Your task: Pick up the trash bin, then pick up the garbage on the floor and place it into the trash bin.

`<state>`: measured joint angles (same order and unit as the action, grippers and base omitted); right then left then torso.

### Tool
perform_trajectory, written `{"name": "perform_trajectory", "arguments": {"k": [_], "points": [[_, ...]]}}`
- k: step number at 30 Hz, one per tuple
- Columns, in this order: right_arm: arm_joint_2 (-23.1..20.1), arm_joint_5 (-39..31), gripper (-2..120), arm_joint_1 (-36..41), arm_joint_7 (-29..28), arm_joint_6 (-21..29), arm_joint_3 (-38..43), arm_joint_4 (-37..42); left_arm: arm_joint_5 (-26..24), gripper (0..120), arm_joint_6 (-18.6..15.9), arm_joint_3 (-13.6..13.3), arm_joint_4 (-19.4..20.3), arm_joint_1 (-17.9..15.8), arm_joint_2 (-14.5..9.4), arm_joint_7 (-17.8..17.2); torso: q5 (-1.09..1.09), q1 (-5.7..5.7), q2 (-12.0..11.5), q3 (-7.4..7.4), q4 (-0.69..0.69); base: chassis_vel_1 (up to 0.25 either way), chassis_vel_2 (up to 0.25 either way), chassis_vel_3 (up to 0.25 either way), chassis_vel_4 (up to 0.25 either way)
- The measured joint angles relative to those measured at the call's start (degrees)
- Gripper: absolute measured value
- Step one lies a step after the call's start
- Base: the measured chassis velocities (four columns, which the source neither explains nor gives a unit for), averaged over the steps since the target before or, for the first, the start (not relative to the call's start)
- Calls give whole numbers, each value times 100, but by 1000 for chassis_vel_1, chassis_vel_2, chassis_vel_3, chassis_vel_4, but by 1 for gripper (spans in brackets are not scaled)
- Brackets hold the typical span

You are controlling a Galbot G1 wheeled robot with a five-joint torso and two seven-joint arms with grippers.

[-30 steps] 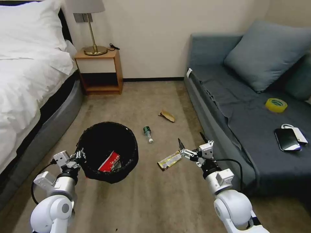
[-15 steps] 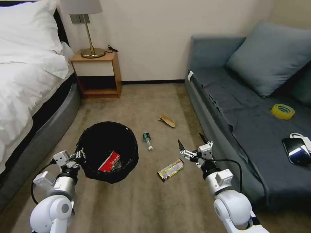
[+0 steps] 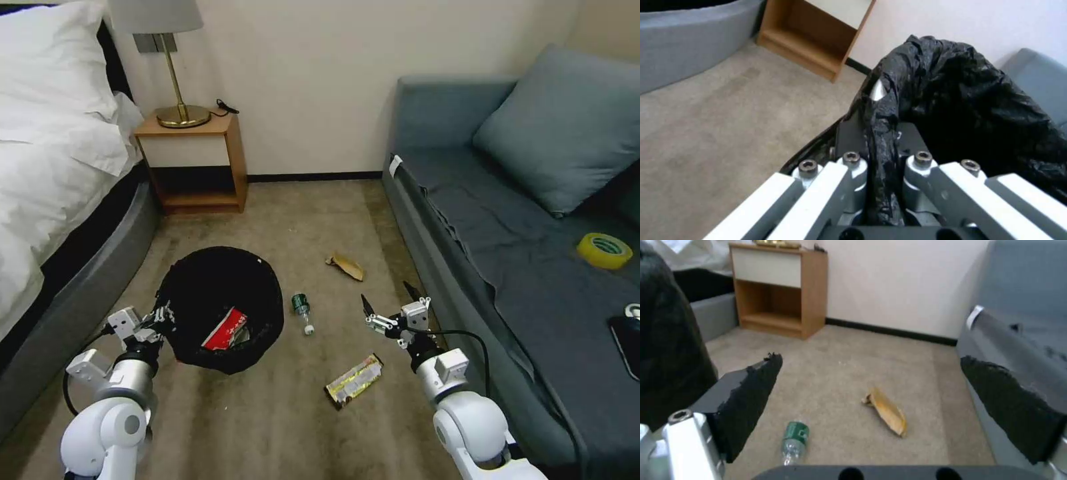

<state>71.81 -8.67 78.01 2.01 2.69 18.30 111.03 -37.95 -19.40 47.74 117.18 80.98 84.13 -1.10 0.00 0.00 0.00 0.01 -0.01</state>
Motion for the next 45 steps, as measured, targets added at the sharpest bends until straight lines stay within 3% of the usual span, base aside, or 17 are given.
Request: {"name": "perform_trajectory", "arguments": {"k": [8,14,17,21,27,34,36,45], "points": [[-355,-740,100,-667,-353,230,-716,-817,-55,5,-34,-5,-43,-72,27,54,0,0,0,-1,0,0,0,0,0],[-484,-1690,100,-1871,-765,338,-1805,-2156,-178,5,-45,32,-136,-126,34,174,0,0,0,0,1,0,0,0,0],[-119,-2026,100,-2554,-861,344,-2417,-3197,-285,5,-49,66,-242,-150,-17,254,0,0,0,0,2,0,0,0,0],[168,-2138,100,-2862,-868,327,-2570,-3802,-371,5,-51,114,-324,-165,-78,284,0,0,0,0,2,0,0,0,0],[578,-2246,100,-3102,-919,377,-2291,-4968,-521,5,-56,236,-520,-184,-270,346,0,0,0,0,2,0,0,0,0],[541,-2580,100,-2801,-1285,898,-1833,-4967,-609,5,-87,243,-639,-278,-419,354,0,0,0,0,0,0,0,0,0],[484,-2889,100,-2653,-1614,1311,-1661,-4741,-619,5,-103,219,-692,-318,-451,354,0,0,0,0,0,0,0,0,0],[193,-3858,100,-2176,-2050,2064,-1227,-3793,-576,5,-126,181,-778,-340,-391,372,0,-1,0,-1,1,0,0,0,0]]}}
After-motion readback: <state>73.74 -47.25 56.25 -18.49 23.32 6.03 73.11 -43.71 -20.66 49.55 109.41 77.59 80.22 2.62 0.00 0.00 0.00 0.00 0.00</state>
